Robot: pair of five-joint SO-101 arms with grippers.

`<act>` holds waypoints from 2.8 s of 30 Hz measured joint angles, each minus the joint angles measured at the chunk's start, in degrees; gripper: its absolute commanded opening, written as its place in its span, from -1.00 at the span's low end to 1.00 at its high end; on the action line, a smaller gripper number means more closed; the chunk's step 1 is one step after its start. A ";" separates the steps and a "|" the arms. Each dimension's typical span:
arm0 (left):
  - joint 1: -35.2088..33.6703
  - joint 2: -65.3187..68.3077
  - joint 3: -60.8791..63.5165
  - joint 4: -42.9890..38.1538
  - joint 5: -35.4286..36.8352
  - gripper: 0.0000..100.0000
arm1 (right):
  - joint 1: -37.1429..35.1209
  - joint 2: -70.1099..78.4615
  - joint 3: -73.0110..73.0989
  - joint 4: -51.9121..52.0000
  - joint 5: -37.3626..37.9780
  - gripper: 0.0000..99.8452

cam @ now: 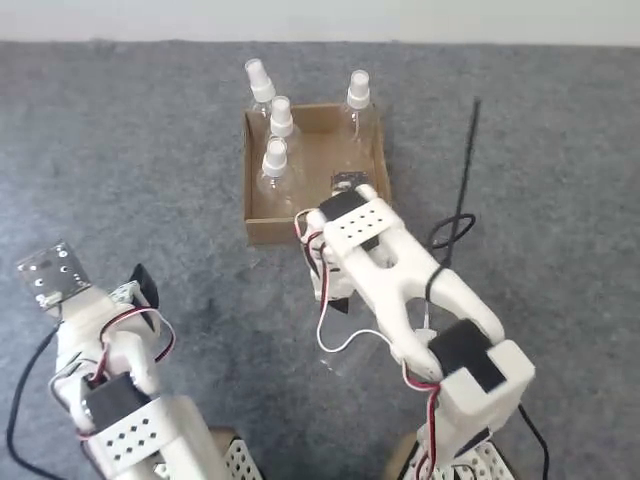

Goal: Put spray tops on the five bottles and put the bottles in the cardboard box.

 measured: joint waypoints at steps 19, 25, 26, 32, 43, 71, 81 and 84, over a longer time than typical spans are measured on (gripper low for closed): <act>0.00 0.00 0.00 0.00 0.00 -0.51 | 6.59 -9.85 0.09 10.90 16.35 -0.50; 0.00 0.00 0.00 0.00 0.00 -0.51 | 6.77 -14.86 0.09 14.33 16.88 -0.50; 0.00 0.00 0.00 0.00 0.00 -0.51 | 6.86 -15.74 0.09 14.33 16.88 -0.50; 0.00 0.00 0.00 0.00 0.00 -0.51 | 6.95 -21.98 5.10 11.60 12.92 -0.50; 0.00 0.00 0.00 0.00 0.00 -0.51 | 6.95 -30.15 15.21 6.51 8.79 -0.50; 0.00 0.00 0.00 0.00 0.00 -0.51 | -0.53 -30.59 40.88 -25.14 -3.96 -0.50; 0.00 0.00 0.00 0.00 0.00 -0.51 | -1.41 -30.59 42.02 -28.40 -5.89 -0.66; 0.00 0.00 0.00 0.00 0.00 -0.51 | -1.32 -30.59 42.02 -28.40 -3.87 -0.81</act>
